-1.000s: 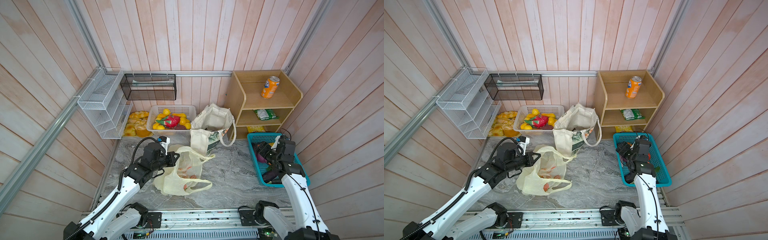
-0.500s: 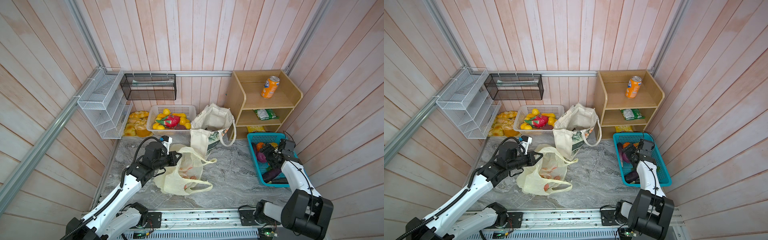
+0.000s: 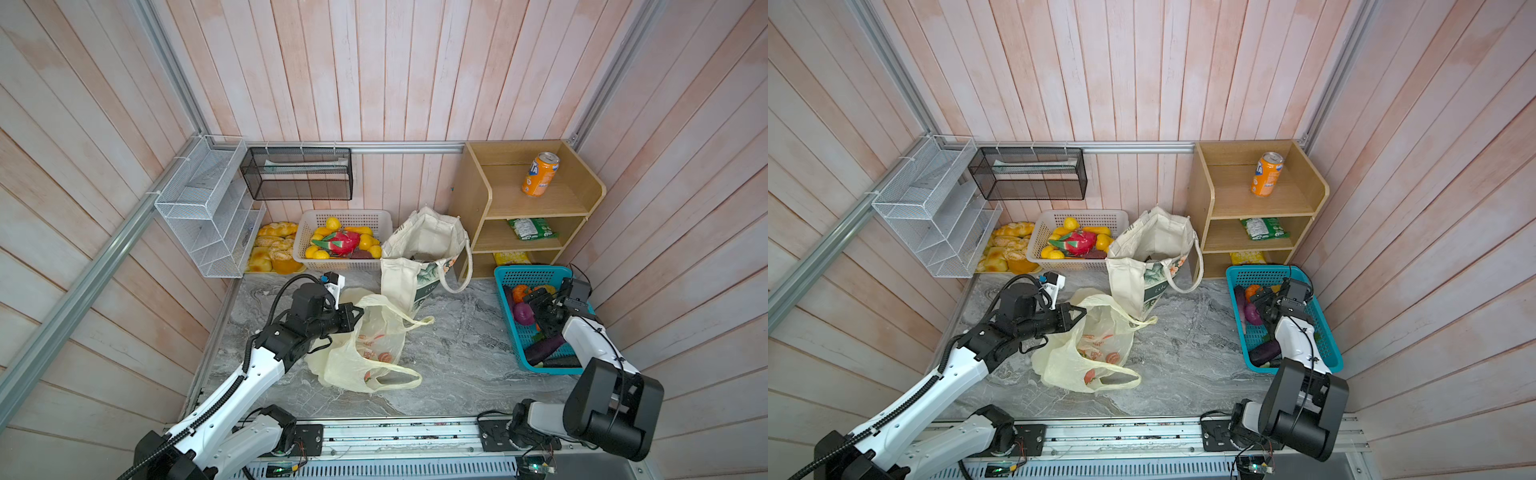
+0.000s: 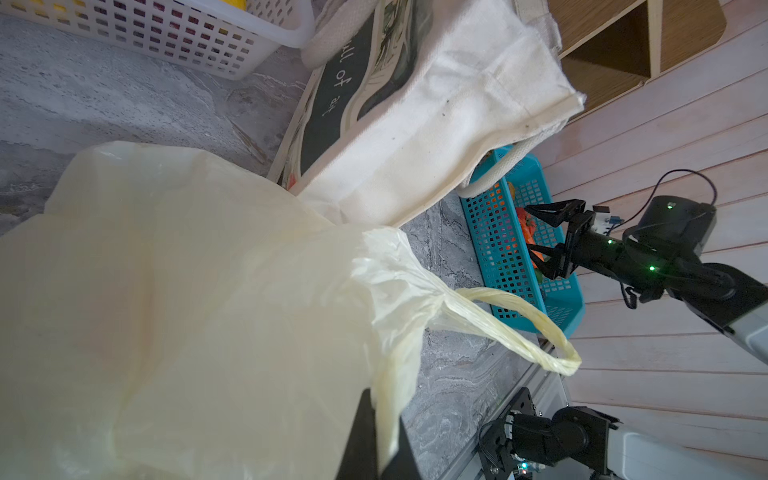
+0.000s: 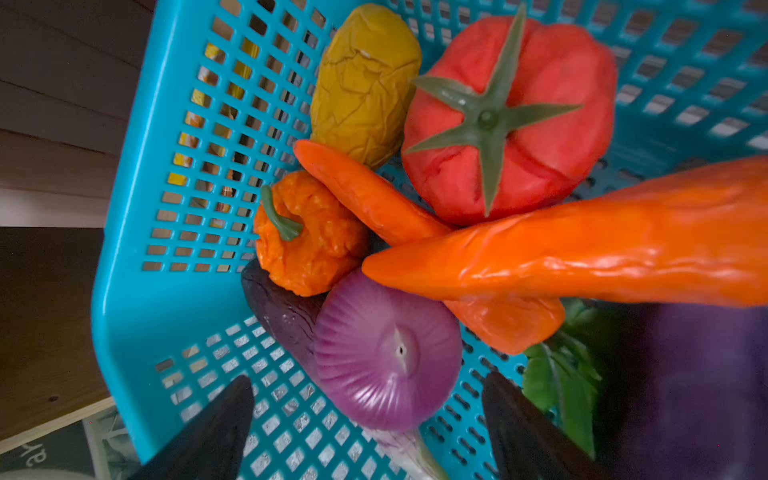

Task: Place the mixed food into the grocery bags and tie them
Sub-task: 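Grasp the purple onion in the teal basket with the right gripper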

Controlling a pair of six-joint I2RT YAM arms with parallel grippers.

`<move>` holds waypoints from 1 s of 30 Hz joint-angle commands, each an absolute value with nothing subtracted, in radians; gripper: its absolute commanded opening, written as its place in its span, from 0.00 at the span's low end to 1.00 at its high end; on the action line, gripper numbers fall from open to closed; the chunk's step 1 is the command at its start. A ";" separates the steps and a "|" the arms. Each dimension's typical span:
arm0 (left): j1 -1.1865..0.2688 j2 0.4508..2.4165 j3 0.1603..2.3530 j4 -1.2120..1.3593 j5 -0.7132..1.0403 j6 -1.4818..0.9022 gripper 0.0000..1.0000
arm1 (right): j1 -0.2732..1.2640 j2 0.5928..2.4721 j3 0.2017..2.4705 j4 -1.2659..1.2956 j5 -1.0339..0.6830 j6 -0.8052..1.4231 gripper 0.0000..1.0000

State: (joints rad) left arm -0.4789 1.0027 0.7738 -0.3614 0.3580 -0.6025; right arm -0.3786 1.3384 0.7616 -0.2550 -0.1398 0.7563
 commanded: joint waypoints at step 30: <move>-0.481 1.037 0.788 -0.353 0.322 -0.597 0.00 | -0.381 1.453 0.676 -0.026 -0.368 0.725 0.45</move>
State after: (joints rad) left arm -0.4789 1.0321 0.7738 -0.3672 0.3317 -0.6025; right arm -0.3820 1.5059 0.6960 -0.0448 -0.3252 0.7345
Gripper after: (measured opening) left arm 0.055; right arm 0.758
